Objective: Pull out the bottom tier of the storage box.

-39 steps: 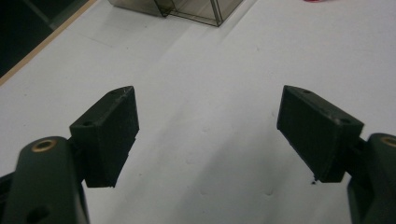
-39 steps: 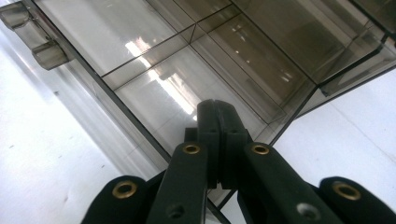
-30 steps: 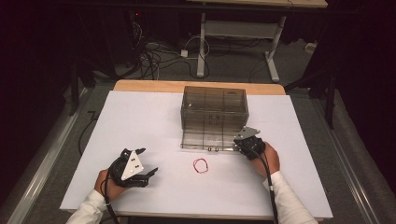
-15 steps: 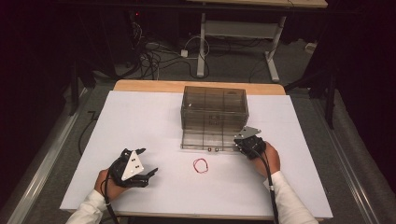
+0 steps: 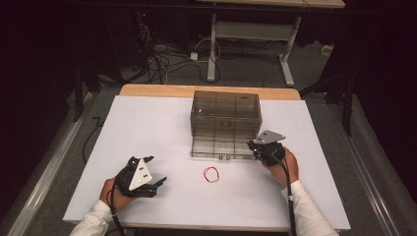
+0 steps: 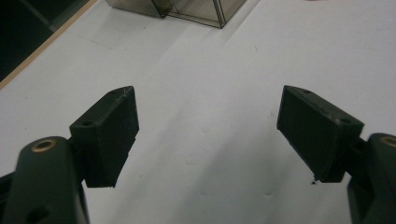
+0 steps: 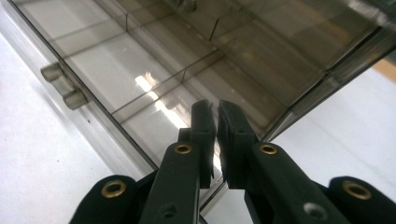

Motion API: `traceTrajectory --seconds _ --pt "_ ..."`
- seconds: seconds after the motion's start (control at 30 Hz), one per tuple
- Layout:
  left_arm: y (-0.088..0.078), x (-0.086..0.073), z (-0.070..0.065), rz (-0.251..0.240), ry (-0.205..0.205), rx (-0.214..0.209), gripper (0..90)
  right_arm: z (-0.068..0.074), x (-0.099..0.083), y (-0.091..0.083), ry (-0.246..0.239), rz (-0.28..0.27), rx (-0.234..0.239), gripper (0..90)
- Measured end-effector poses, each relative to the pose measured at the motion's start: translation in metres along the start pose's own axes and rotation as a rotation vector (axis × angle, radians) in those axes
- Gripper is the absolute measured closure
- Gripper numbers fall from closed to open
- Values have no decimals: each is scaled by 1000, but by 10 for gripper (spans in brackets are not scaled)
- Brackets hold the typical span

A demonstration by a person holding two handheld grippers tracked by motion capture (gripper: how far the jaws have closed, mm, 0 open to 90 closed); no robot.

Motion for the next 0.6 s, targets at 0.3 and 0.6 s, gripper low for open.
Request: traceTrajectory --seconds 0.3,0.6 --pt "0 0 0 1 -3 2 199 3 11 -19 8 -95 7 765" --pt "0 0 0 1 -1 5 199 9 14 -40 20 -184 4 519"
Point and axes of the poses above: each handheld gripper's, and its own axes: y roughly forward along the jaws, x roughly out of its top, z roughly to its left, the point moved 9 cm from there along y, roughly forward along the jaws, and after that the axes turned 3 degrees about z, right-handed, at the moved point
